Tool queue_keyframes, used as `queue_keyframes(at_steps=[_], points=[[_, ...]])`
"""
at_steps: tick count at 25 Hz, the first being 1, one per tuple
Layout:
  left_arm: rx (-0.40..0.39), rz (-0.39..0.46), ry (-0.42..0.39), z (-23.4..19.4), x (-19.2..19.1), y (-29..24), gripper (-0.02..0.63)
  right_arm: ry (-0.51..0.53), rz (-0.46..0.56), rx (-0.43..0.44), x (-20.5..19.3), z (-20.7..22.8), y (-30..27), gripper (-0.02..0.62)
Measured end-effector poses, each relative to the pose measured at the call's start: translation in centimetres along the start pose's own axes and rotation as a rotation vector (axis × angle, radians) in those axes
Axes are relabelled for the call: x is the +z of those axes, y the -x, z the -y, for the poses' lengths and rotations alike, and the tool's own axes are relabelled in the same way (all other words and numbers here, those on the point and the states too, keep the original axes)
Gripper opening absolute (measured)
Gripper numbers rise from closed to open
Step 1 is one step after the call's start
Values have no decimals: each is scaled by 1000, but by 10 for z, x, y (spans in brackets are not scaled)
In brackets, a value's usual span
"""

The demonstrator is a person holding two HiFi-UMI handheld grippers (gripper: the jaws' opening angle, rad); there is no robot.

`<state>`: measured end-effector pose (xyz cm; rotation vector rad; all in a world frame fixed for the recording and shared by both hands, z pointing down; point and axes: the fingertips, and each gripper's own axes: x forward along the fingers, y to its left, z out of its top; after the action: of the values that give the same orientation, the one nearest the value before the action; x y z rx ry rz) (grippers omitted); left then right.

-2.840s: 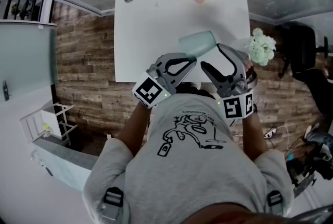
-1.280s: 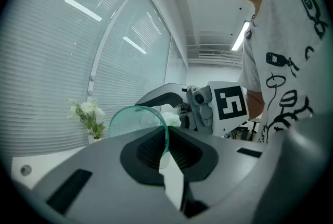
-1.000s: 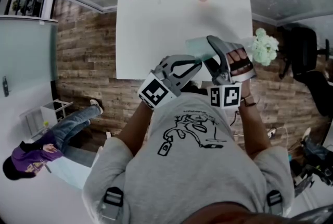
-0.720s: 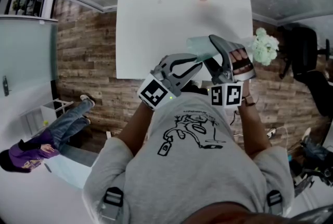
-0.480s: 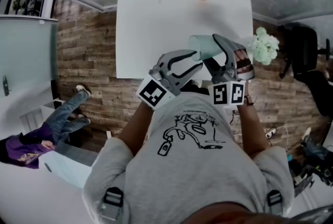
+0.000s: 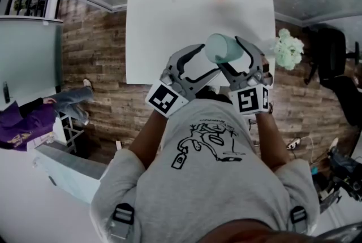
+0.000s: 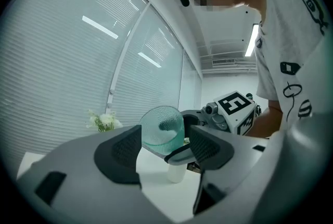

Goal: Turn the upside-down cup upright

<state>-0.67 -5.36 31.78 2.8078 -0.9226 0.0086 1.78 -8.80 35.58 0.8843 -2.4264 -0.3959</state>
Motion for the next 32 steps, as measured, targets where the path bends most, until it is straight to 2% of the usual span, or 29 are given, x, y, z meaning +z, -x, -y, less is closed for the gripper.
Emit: queue_keyframes(at_steps=[6, 12, 14, 19, 32], points=[[11, 23, 30, -4, 4, 0, 310, -164, 92, 20, 9, -1, 3, 348], [1, 29, 40, -4, 7, -1, 318, -417, 217, 58, 16, -1, 5, 348], [-3, 37, 43, -3, 9, -1, 318, -469, 242, 66, 16, -1, 6, 348], [-11, 47, 47, -4, 11, -5, 318, -539, 294, 93, 17, -1, 8, 348], [-43, 22, 32, 3, 3, -11, 318, -571, 310, 138, 11, -14, 8, 348]])
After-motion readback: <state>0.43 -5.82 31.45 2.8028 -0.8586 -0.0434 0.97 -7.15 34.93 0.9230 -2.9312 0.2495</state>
